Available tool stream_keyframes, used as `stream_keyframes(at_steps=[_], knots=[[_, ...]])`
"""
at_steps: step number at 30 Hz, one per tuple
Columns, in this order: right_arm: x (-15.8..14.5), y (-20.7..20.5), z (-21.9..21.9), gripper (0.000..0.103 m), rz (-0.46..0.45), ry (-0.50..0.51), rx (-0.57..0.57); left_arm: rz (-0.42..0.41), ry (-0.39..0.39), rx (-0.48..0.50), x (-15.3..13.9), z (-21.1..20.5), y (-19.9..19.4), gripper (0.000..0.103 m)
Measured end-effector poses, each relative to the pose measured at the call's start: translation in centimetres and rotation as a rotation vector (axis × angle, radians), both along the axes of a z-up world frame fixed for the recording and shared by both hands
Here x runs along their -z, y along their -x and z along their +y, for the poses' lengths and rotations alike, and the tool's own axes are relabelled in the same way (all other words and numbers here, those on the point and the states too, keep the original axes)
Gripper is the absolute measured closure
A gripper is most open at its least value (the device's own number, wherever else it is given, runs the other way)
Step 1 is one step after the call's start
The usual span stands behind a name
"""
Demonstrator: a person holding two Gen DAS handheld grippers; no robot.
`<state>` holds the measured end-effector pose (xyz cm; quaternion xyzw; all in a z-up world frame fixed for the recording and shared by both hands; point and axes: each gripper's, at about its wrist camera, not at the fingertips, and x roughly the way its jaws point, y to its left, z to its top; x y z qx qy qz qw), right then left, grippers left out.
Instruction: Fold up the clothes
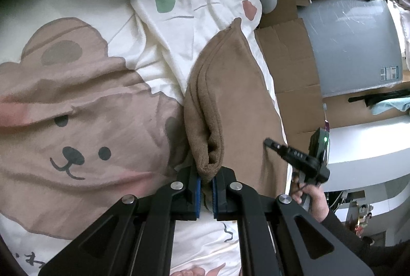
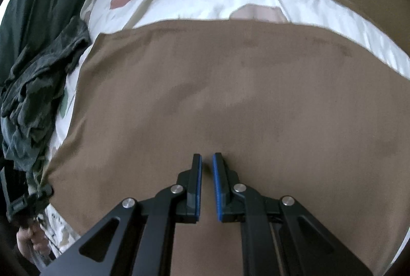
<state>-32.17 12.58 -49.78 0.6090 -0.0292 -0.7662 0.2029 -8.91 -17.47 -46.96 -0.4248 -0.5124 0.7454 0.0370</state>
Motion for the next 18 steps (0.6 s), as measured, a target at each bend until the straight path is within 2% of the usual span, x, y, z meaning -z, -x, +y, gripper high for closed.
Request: stream_keyframes(at_steps=[18], knots=[[0.8,6.4,-0.5,0.096,0.041,-0.015,0.133,-0.012,-0.039,-0.005,1.0,-0.4,-0.3,0.098]])
